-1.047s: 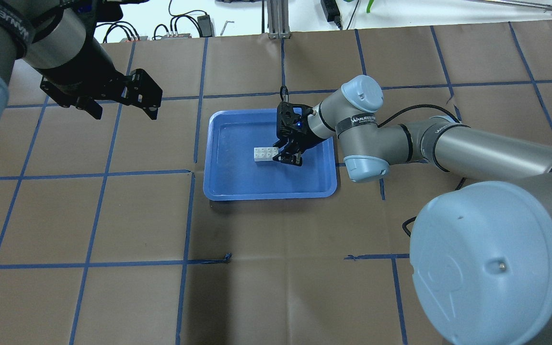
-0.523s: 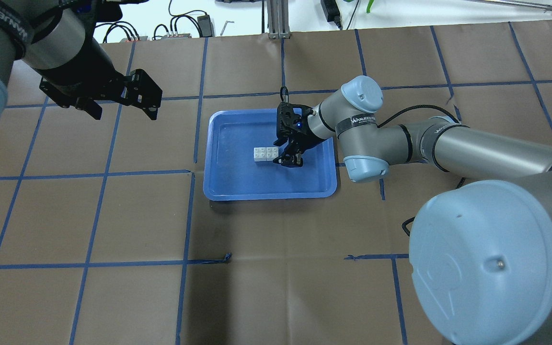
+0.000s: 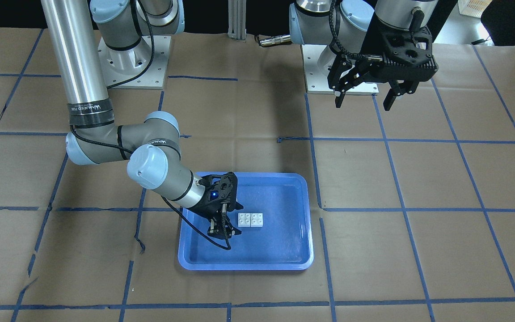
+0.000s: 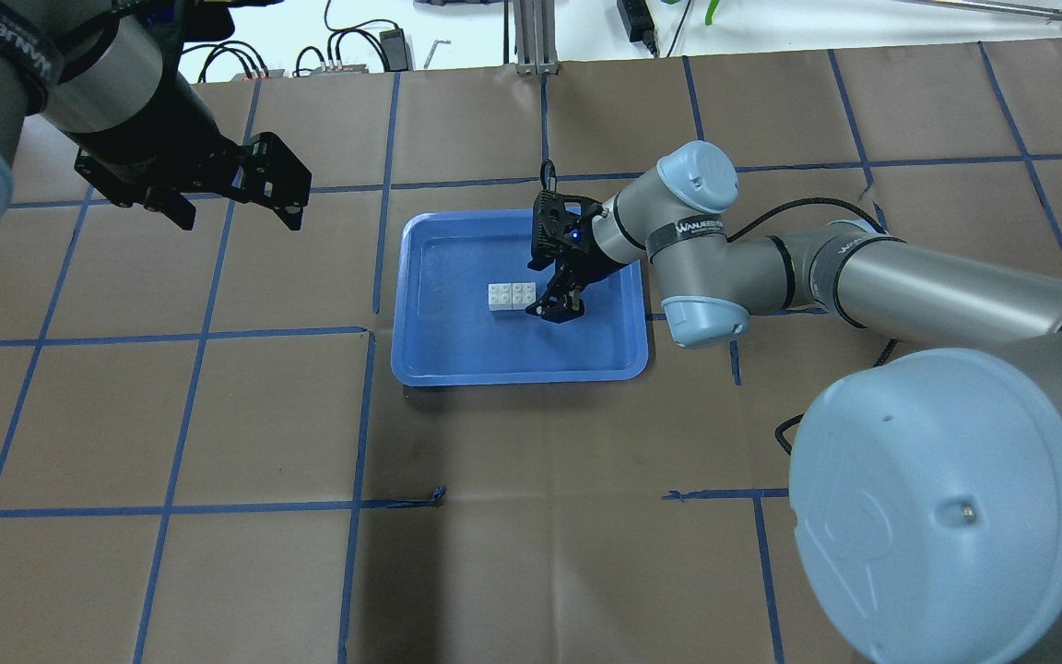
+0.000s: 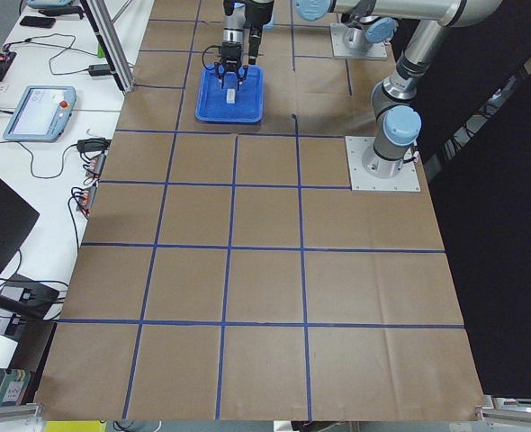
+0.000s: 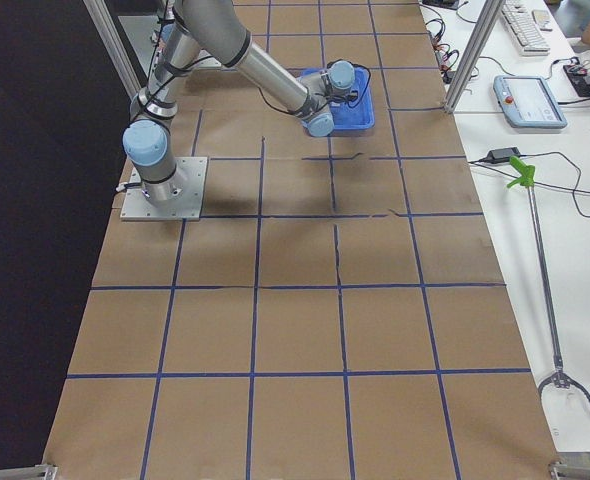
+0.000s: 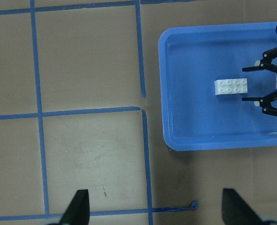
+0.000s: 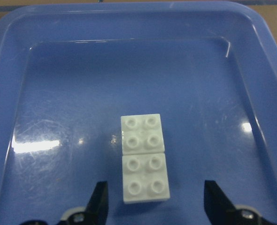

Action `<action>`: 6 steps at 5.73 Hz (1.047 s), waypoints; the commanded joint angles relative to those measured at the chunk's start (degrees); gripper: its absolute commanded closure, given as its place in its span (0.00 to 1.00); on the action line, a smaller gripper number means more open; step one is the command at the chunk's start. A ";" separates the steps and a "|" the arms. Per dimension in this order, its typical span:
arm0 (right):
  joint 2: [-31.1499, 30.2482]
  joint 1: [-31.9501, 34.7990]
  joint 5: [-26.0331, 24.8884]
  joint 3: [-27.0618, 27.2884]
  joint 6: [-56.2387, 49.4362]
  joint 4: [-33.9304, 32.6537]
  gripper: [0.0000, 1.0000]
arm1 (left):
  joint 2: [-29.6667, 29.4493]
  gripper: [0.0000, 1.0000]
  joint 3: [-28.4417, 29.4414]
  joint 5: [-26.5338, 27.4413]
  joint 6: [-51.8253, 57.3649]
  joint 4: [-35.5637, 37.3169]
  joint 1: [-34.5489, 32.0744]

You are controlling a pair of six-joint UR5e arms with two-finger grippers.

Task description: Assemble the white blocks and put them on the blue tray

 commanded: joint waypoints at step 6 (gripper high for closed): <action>-17.37 -3.11 -25.98 -9.79 46.43 38.29 0.00 | 0.24 0.01 0.18 -0.09 0.16 -0.18 -0.06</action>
